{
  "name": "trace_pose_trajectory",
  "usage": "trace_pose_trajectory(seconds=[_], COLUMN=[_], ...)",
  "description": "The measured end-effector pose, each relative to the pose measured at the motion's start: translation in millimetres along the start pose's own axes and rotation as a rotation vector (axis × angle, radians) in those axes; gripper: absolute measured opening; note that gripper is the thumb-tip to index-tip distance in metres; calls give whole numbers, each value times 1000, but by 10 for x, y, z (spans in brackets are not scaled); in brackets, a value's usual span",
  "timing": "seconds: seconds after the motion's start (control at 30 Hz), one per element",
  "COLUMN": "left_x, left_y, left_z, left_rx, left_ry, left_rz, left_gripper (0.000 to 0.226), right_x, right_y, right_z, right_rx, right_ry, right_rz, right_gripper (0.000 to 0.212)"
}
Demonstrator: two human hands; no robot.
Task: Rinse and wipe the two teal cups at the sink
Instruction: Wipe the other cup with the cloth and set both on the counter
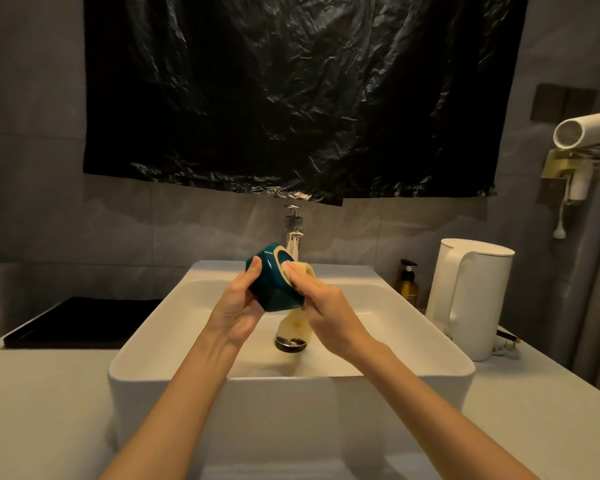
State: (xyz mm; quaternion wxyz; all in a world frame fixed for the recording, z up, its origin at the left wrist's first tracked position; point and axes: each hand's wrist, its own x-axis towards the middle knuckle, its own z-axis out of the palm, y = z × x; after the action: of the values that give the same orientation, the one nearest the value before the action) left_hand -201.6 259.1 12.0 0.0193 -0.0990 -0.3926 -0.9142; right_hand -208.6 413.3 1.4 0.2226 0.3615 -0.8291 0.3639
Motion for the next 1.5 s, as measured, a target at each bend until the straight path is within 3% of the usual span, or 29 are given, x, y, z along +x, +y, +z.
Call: trace_pose_trajectory(seconds=[0.2,0.33,0.5,0.7,0.93,1.1,1.3,1.5], left_x=[-11,11,26,6,-28,-55,-117,-181], left_y=[-11,-21,-1,-16,6,5,-2,31], left_z=[26,22,18,47,50,76,191,435], left_rx=[74,145,126,11,-27,58,67,91], left_ry=[-42,-78,-49,-26,-6,8,-61,-133], left_rz=[5,0,3,-45,-20,5,12,76], left_gripper=[29,35,32,39,28,20,26,33], right_x=[130,171,23,28,66,-51,22,-162], right_y=[84,30,-8,-5,28,-110,-249,-283], right_z=[25,53,54,-60,-11,-62,-220,-461], right_rx=[40,212,285,227,-9,170,249,-53], right_ry=[37,107,73,35,55,58,51,94], right_rz=[103,176,94,41,95,171,187,124], right_gripper=[50,45,47,49,46,39,41,44])
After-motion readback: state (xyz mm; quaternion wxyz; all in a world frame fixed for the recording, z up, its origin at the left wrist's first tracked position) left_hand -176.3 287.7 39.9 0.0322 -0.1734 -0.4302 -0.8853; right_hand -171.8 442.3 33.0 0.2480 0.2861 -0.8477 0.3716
